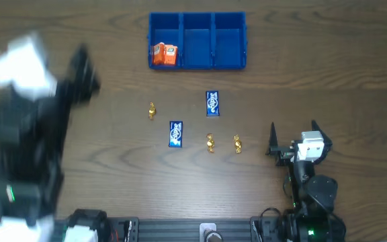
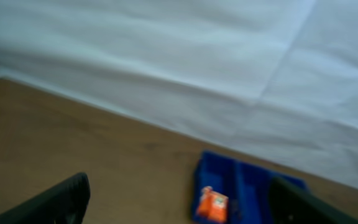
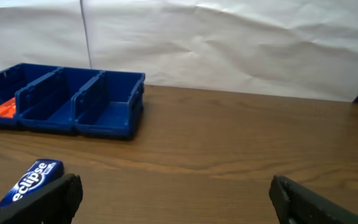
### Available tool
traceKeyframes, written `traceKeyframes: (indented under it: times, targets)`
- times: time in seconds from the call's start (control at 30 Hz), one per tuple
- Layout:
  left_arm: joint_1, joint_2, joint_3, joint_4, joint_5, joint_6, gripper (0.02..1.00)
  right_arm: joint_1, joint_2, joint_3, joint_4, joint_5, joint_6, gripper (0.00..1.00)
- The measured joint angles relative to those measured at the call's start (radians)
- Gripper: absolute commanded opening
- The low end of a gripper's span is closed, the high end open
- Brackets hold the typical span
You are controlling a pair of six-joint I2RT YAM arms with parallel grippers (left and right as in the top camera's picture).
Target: Sort Candies Into Trays
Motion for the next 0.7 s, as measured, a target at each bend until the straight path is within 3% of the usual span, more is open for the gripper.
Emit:
traceKeyframes:
  times: [0.2, 0.3, 0.47, 0.7]
  targets:
    - [0.075, -0.486, -0.522, 0.290, 0.097, 0.048, 1.000, 0.001, 0.000, 0.000, 0.001, 0.000, 0.000, 0.998]
    - [0.131, -0.647, -0.784, 0.381, 0.200, 0.061, 0.998, 0.001, 0.000, 0.000, 0.000, 0.000, 0.000, 0.998]
    - [0.156, -0.718, -0.926, 0.355, 0.278, 0.066, 1.000, 0.001, 0.000, 0.000, 0.000, 0.000, 0.000, 0.998]
    - [0.156, -0.722, -0.909, 0.267, 0.296, 0.100, 0.998, 0.001, 0.000, 0.000, 0.000, 0.000, 0.000, 0.998]
